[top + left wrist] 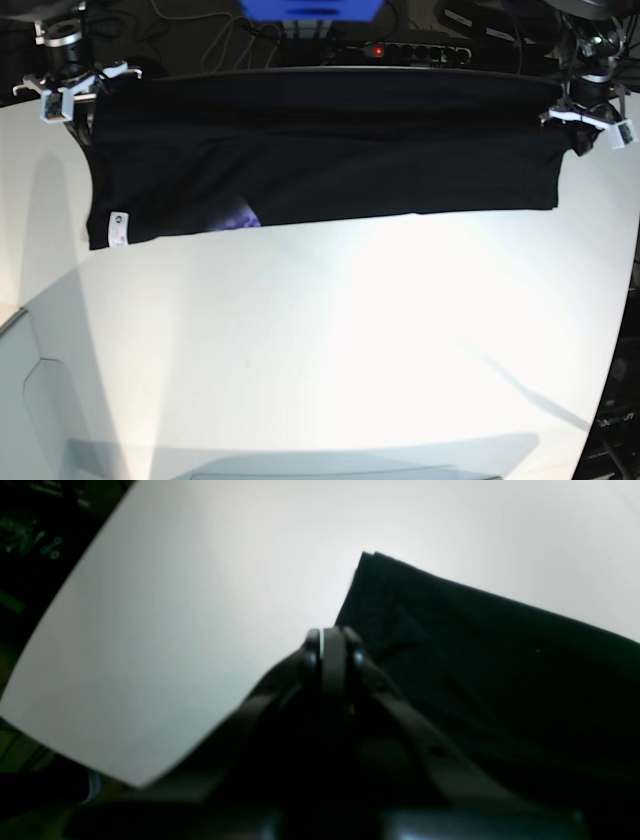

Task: Fold the T-shirt properly
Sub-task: 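Hold the folded shirt edge with both grippers and adjust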

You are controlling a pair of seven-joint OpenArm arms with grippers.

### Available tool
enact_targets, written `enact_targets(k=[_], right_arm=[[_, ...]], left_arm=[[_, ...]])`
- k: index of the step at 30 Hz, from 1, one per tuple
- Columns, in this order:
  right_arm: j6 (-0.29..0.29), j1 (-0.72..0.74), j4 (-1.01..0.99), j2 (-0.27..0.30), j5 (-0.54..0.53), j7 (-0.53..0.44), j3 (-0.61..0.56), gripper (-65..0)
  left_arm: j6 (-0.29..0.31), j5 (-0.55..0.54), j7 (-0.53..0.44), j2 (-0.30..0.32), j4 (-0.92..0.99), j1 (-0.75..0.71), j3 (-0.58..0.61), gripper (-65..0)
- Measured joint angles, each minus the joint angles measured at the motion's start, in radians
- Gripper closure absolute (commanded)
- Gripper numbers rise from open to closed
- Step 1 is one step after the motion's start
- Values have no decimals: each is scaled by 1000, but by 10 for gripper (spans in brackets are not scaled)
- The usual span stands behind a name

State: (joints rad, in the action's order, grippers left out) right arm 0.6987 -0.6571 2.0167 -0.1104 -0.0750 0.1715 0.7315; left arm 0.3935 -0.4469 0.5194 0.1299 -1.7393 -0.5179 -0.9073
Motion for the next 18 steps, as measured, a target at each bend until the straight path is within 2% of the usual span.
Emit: enact_targets(k=[8,13,18], right_arm=[[0,98,-10,10,6,-3,-21,0],[0,200,-114,11,13,0,-21,0],[0,292,-227,12,163,1,-18,0]], left_arm=[[0,0,-4,6,70,0,0,-1],[0,0,-7,5,85,0,0,-1],[0,2,-9,1,94,0,-1,-1]])
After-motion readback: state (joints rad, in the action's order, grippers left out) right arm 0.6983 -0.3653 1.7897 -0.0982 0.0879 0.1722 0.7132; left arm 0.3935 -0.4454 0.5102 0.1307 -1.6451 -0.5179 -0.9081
